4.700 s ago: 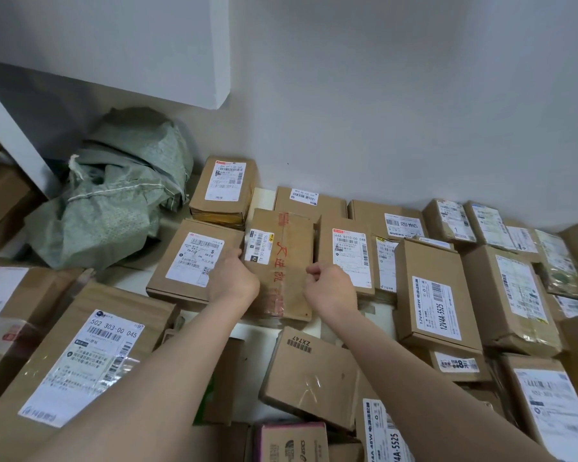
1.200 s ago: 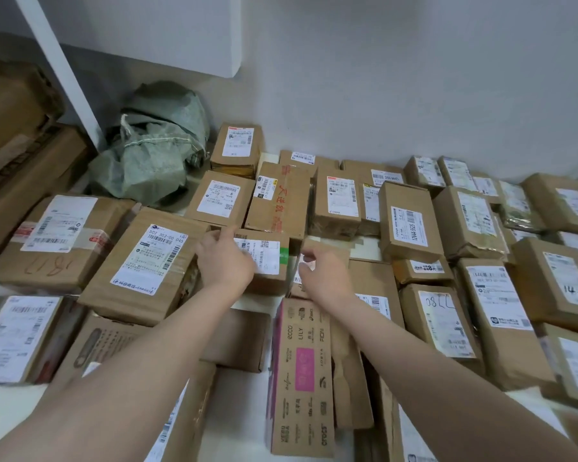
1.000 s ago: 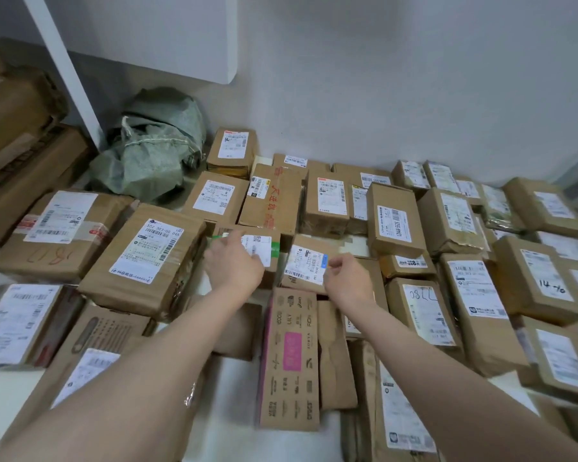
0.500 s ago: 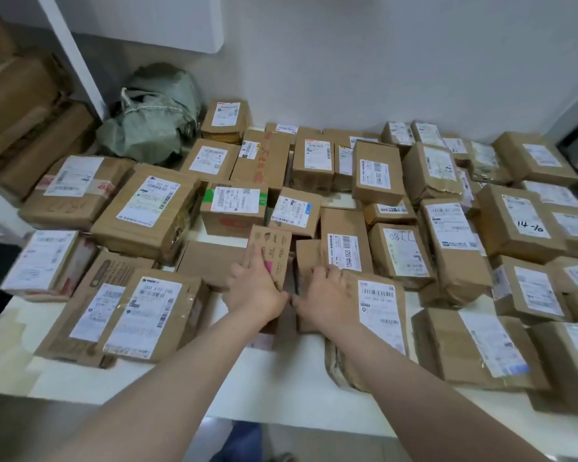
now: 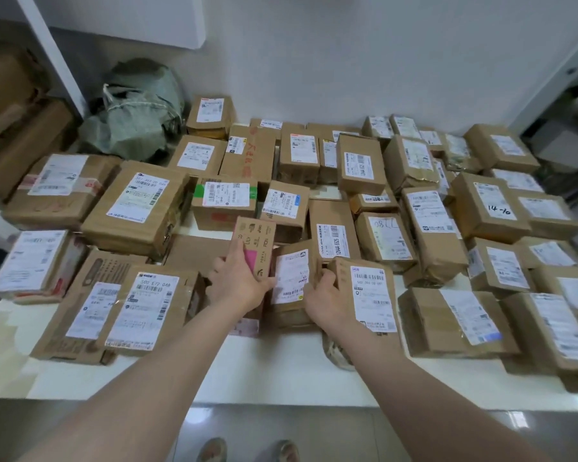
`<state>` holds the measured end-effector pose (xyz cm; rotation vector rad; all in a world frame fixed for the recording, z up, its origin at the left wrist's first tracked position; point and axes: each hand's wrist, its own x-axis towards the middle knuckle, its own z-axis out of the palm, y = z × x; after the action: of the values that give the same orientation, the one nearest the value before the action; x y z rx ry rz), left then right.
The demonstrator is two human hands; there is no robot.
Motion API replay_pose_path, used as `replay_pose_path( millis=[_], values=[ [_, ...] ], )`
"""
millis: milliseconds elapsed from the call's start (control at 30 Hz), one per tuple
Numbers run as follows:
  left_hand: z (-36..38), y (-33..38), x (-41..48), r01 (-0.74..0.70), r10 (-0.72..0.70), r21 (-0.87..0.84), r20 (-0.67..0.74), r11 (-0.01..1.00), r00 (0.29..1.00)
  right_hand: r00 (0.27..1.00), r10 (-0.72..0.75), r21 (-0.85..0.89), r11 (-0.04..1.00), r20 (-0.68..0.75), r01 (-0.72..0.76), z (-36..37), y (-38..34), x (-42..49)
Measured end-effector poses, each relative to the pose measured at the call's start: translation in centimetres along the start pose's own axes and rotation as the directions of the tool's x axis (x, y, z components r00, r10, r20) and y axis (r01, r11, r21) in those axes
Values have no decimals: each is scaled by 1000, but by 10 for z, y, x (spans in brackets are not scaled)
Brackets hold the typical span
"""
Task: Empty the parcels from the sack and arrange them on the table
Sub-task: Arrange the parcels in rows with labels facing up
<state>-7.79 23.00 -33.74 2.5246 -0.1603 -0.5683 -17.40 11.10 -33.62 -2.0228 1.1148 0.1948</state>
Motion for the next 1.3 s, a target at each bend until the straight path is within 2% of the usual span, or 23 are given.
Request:
replay_pose_path(
  millis=[133, 233, 367, 633, 700, 767, 800, 967, 1033, 1100, 1200, 1267, 1300],
  values=[
    [-3, -13, -1, -15, 16, -14, 59, 1000, 998, 998, 61, -38, 997, 5, -61, 27, 7, -4],
    [-3, -15, -2, -44, 44, 3, 51, 999, 998, 997, -61, -119, 991, -43, 55, 29, 12, -14],
    [0, -14, -1, -45, 45, 12, 42, 999, 998, 976, -219, -401, 895, -10, 196, 25, 23, -18],
    [1, -14, -3, -37, 36, 26, 47, 999, 998, 979, -184, -559, 804, 90, 203, 34, 33, -27],
    [3, -14, -4, -34, 33, 20, 45, 999, 998, 967, -254, -591, 781, -6, 202, 37, 36, -33],
    [3, -14, -5, -37, 36, 18, 38, 999, 999, 920, -369, -680, 708, -129, 189, 37, 34, -36],
    [3, -14, -6, -31, 30, 10, 39, 999, 999, 914, -376, -716, 680, -153, 159, 35, 33, -37],
    [0, -15, -7, -15, 14, 8, 75, 1000, 997, 986, -120, -836, 548, -114, -30, 17, 35, -37],
    [0, -16, -9, -8, 8, 4, 87, 1000, 996, 983, -126, -827, 561, -132, -40, 13, 36, -38],
    [0, -17, -10, 1, 0, -11, 93, 1000, 996, 965, -249, -773, 627, -80, 97, 15, 38, -36],
    [1, -20, -13, 5, -3, -16, 90, 1000, 996, 892, -425, -620, 662, 153, 421, 30, 35, -34],
    [1, -23, -14, 1, 0, -11, 89, 1000, 996, 856, -440, -605, 613, 273, 508, 46, 34, -36],
    [0, -24, -15, -4, 5, -9, 93, 1000, 996, 865, -397, -635, 591, 307, 497, 53, 34, -37]
  ],
)
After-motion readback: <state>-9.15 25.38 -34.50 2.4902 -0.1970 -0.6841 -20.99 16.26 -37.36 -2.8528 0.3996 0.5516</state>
